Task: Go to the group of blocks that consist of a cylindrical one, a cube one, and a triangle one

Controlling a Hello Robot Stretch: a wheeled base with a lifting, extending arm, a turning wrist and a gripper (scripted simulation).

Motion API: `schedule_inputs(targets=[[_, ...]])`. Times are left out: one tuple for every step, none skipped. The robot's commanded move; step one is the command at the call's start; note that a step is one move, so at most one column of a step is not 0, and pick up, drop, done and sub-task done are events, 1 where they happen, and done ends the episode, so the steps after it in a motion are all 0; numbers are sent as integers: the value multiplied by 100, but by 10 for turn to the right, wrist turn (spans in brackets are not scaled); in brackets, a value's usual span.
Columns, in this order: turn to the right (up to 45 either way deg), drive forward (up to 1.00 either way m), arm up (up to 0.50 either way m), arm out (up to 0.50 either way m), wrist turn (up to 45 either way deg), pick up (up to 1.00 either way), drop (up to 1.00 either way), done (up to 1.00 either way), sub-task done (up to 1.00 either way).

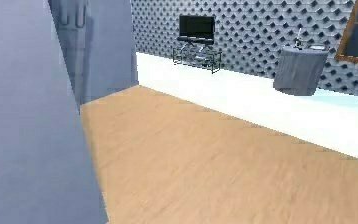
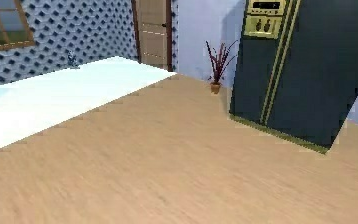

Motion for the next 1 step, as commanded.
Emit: schedule_inputs(targets=[[0,80,0,0,0,0,0,0,0]])
